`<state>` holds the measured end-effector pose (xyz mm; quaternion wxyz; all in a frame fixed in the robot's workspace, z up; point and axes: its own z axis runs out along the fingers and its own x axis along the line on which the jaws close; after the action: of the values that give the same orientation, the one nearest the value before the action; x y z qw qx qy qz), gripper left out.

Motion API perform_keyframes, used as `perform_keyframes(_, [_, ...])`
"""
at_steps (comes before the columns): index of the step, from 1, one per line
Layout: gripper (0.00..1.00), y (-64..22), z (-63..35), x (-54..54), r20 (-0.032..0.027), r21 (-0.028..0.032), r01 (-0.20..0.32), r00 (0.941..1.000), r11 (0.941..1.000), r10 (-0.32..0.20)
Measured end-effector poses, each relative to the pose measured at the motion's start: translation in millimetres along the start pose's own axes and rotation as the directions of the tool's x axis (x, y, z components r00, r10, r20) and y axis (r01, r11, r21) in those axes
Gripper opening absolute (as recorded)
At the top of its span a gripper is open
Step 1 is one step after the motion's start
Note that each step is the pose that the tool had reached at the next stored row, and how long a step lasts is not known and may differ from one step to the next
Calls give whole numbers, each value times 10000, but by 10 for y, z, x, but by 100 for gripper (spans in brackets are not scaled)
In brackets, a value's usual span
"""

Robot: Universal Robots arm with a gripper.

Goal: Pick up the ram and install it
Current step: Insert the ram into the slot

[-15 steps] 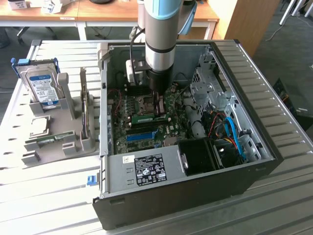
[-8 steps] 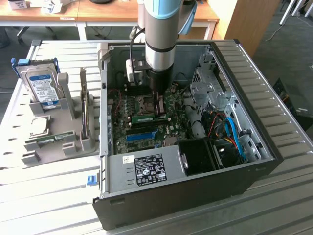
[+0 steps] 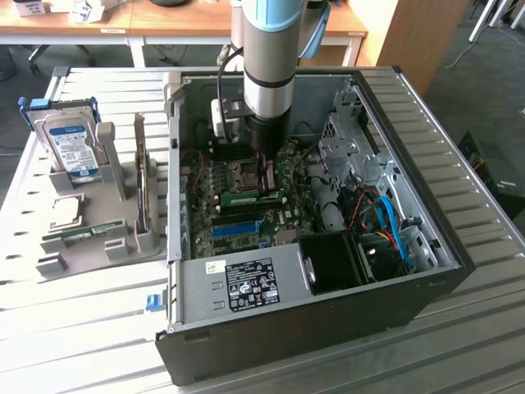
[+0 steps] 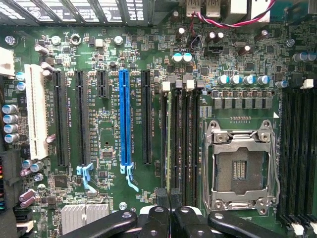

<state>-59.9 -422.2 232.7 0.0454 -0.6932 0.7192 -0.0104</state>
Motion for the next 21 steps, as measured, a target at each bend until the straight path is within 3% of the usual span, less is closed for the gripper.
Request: perform_keyframes(21, [12, 1, 18, 8, 2, -2, 40, 10000, 10000, -40])
